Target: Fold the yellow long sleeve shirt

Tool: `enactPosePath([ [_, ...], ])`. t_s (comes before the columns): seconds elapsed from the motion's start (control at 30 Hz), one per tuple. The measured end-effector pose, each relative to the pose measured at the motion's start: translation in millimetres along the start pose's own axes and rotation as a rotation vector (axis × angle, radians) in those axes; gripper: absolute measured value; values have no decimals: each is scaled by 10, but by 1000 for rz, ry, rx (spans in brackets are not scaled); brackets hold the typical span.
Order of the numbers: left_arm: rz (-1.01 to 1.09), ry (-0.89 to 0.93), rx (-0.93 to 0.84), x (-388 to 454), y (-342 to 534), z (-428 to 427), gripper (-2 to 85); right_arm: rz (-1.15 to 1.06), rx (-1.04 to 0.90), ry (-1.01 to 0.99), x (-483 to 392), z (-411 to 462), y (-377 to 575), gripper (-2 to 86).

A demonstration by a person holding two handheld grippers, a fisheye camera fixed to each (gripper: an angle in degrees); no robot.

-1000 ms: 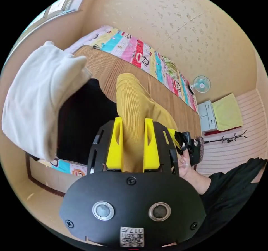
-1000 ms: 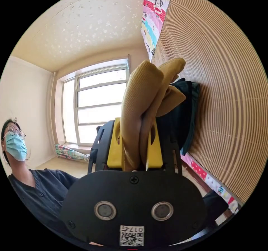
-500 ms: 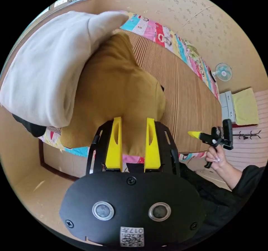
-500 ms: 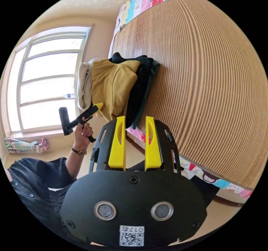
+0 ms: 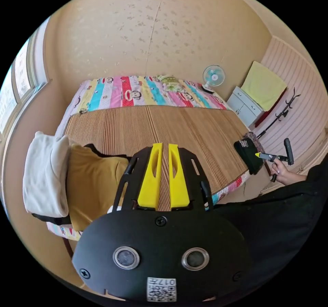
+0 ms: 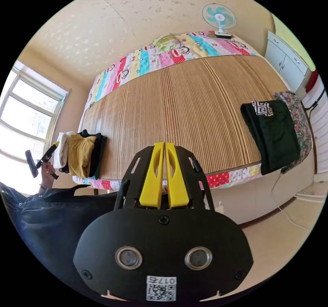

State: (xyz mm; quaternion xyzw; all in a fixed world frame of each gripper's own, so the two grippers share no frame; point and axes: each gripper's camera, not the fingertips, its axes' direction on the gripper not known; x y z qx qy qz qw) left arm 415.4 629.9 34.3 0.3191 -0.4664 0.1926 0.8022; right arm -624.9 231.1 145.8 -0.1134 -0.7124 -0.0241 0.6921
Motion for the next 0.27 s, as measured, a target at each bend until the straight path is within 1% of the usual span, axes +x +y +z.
enactPosePath([
  [0.03, -33, 19, 54, 207, -40, -43, 7, 40, 11, 20, 139, -36, -14, 4],
  [0.07, -51, 43, 70, 305, -63, -45, 4, 139, -8, 52, 458, -69, -58, 4],
  [0.1, -88, 113, 87, 495, -114, -9, 0, 237, -63, 60, 793, -68, -108, 4],
  [0.13, -123, 190, 90, 680, -166, 68, -2, 273, -83, 57, 955, -70, -128, 4],
  [0.2, -166, 288, 72, 983, -254, 237, -4, 310, -85, 38, 1506, -132, -186, 4],
  [0.27, -177, 330, 32, 1315, -355, 388, -4, 307, -91, 31, 1855, -168, -249, 5],
])
